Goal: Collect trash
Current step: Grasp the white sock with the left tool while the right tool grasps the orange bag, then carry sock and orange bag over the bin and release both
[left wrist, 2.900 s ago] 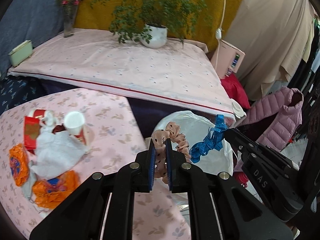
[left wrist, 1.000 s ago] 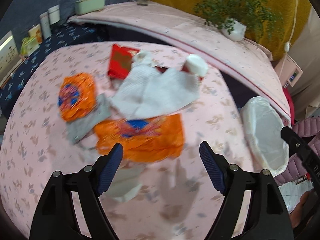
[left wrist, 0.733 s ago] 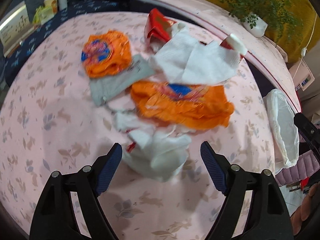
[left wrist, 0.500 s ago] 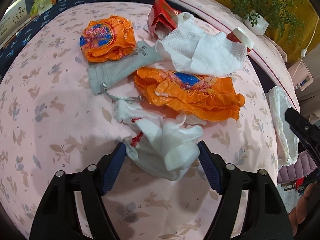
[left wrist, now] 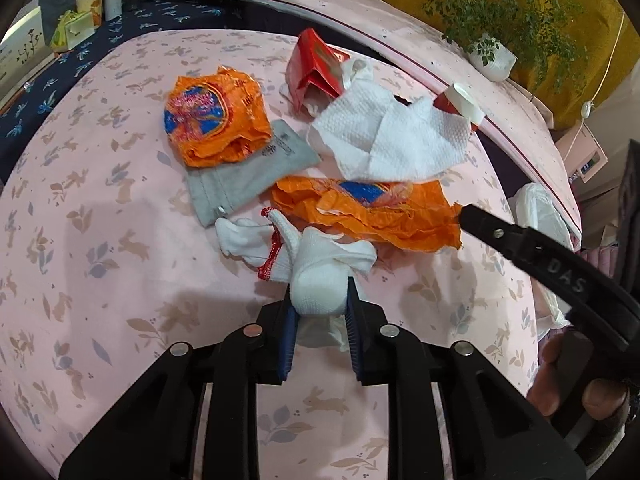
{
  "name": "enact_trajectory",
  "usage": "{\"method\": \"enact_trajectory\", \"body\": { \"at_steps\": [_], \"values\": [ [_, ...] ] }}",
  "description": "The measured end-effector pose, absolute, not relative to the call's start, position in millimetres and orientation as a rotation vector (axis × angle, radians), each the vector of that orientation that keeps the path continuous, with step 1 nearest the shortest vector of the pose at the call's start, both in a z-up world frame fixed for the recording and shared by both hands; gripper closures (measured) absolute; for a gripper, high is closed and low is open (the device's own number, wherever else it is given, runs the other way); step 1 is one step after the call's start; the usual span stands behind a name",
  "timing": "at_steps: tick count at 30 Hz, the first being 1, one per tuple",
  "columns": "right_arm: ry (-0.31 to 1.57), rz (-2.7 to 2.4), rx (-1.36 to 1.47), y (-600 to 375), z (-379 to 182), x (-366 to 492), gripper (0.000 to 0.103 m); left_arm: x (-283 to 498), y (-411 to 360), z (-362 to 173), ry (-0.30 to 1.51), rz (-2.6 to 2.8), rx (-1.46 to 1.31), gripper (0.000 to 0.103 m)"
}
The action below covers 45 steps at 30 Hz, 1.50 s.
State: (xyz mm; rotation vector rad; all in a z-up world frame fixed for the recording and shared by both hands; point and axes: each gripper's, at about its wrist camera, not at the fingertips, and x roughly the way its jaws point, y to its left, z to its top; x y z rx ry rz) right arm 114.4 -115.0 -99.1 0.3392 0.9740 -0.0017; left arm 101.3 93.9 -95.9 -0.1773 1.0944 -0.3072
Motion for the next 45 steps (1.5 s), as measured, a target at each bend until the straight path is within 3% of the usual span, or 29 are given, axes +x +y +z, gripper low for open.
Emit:
{"method": "enact_trajectory", "body": {
  "at_steps": [7, 9, 12, 33, 45],
  "values": [
    [1.066, 0.065, 0.472, -110, -131, 133, 0.049, 107, 98, -102, 1.110, -0.289, -0.162, 0.082],
    [1.086, 0.094, 0.476, -107, -134, 134, 0.084, 107, 98, -102, 1.115, -0.287, -0.158, 0.082],
    [1.056, 0.092, 0.454, -107, -126, 129, 0.088, 107, 97, -99, 1.107, -0.290, -0.154, 0.082],
    [0.602, -0.204, 0.321, -220, 46, 62, 0.090, 110, -18, 24, 0.866, -0.510, -0.089, 0.082],
    [0.437, -0.405, 0.303, -303, 98, 5, 0.090, 94, -116, 79, 0.764, -0.673, -0.029, 0.082]
  ]
}}
